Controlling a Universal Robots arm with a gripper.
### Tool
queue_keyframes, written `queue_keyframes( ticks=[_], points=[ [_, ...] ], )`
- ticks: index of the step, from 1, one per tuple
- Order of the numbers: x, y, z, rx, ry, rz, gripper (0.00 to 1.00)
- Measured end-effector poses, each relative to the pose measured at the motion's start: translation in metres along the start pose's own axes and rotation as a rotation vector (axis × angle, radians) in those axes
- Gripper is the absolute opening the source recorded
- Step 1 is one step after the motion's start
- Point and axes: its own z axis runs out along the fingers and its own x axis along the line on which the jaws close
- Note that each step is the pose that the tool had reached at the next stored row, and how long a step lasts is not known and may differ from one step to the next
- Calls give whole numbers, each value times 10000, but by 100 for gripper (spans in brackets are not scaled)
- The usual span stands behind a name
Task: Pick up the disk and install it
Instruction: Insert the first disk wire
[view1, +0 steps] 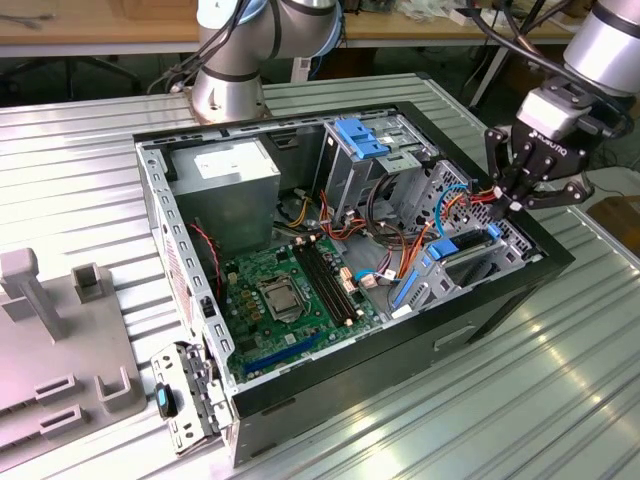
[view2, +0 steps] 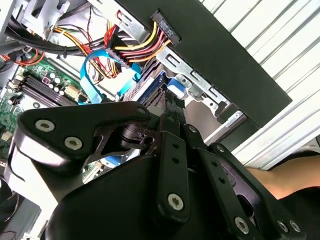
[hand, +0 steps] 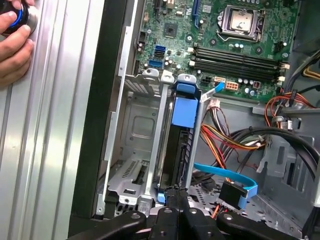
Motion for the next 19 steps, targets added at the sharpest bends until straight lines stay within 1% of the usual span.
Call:
queue_keyframes(
  ticks=[3,7,10,12,14,17,19],
  points=[
    [-11,-22,-26,0,3,-14,11],
    [-50,-41,-45,-7,40,-34,11],
    [-121,-68,-50,-15,90,-80,11],
    [-174,-87,-50,-17,105,-114,11],
    [-198,-98,-51,-16,104,-178,11],
    [-230,-112,-51,-8,101,-483,11],
    [-236,-117,-51,5,94,-1003,11]
  ],
)
